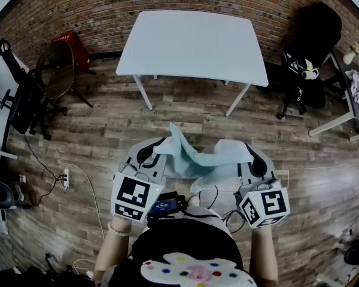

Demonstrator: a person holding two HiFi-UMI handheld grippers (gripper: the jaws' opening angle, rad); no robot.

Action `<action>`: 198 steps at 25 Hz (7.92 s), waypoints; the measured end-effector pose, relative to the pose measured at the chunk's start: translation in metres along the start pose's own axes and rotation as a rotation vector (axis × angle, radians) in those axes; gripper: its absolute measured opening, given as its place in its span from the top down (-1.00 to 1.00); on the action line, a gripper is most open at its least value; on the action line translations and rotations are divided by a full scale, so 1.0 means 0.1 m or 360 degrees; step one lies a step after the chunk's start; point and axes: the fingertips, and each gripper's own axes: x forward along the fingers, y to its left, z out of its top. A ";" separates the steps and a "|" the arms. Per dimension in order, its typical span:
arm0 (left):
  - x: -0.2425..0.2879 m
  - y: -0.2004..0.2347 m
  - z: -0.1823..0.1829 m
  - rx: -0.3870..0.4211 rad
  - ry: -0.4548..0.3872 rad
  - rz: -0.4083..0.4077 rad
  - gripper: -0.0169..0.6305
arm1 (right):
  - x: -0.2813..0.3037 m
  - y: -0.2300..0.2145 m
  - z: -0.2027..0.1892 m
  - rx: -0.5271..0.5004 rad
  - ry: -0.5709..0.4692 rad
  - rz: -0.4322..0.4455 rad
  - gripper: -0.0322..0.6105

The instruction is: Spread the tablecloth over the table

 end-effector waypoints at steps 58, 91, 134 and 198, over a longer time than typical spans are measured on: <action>1.79 1.83 1.47 0.0045 -0.0310 0.0117 0.91 | 2.04 -1.38 1.60 0.0163 -0.0379 -0.0148 0.80; 2.65 3.09 0.86 -0.0121 0.0099 0.0392 0.90 | 3.07 -2.80 1.01 0.0014 0.0139 -0.0470 0.80; 2.22 4.33 1.26 0.0137 0.0177 0.0959 0.91 | 3.10 -4.22 1.68 -0.0119 0.0024 -0.0615 0.80; 6.37 7.03 0.53 -0.0016 0.0492 0.0552 0.90 | 7.21 -5.80 0.75 0.0168 0.0525 -0.0812 0.80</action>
